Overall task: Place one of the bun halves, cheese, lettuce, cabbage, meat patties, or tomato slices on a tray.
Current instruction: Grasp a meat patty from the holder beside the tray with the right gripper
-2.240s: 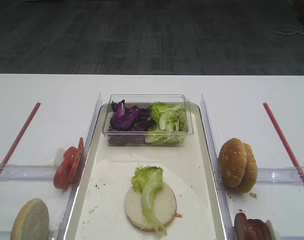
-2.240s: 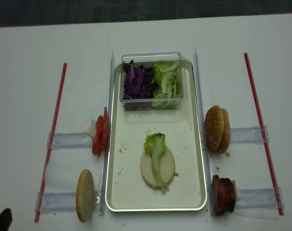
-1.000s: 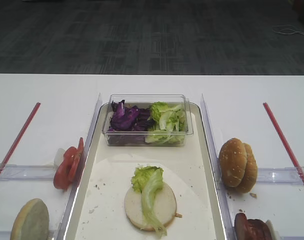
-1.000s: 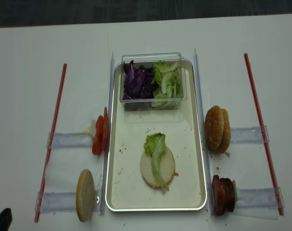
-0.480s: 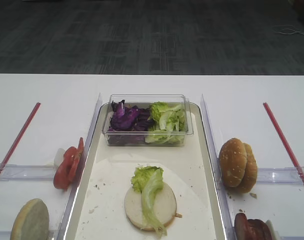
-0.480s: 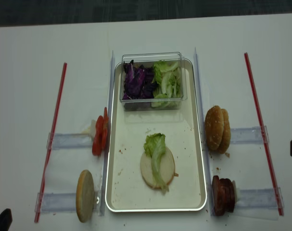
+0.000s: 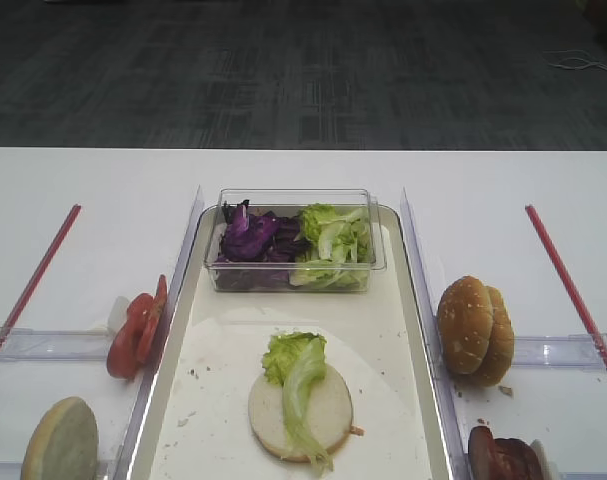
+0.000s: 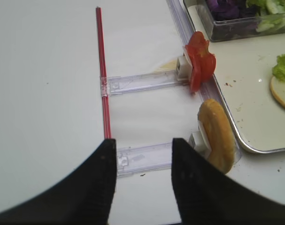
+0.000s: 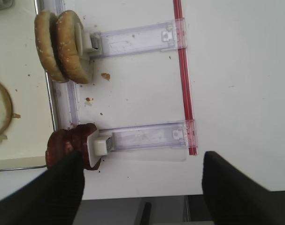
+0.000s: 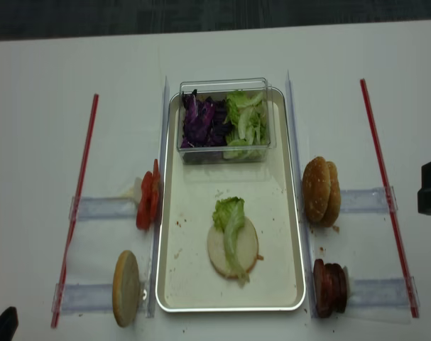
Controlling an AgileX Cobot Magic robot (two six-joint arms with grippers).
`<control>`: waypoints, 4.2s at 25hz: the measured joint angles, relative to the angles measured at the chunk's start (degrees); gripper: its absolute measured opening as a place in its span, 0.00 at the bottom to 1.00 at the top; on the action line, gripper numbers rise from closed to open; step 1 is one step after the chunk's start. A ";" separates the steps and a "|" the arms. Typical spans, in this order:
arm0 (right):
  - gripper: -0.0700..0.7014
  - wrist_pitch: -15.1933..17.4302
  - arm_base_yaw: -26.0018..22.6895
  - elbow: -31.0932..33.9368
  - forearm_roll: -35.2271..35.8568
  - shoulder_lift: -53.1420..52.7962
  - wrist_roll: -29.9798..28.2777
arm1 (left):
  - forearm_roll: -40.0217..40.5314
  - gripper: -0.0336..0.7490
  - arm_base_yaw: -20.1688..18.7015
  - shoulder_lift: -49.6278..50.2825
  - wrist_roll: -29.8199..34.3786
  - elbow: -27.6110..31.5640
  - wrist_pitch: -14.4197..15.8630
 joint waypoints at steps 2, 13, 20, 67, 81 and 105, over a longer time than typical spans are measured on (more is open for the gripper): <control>0.79 0.00 0.00 0.00 0.62 0.00 0.14 | 0.00 0.39 0.00 0.00 0.00 0.00 0.00; 0.79 0.00 14.04 0.00 0.98 3.22 10.18 | 0.00 0.39 0.00 0.00 0.00 0.00 0.00; 0.79 -0.44 27.58 0.00 0.54 10.34 20.20 | 0.00 0.39 0.00 0.00 0.00 0.00 0.00; 0.79 -12.63 37.43 0.31 2.96 25.71 23.53 | 0.00 0.39 0.00 0.00 0.00 0.00 -0.10; 0.79 -17.55 37.46 3.41 4.71 28.58 21.56 | 0.00 0.39 0.00 0.00 0.00 0.00 -0.10; 0.69 -19.40 37.46 3.41 5.41 33.87 19.98 | 0.00 0.39 0.00 0.00 0.00 0.00 -0.10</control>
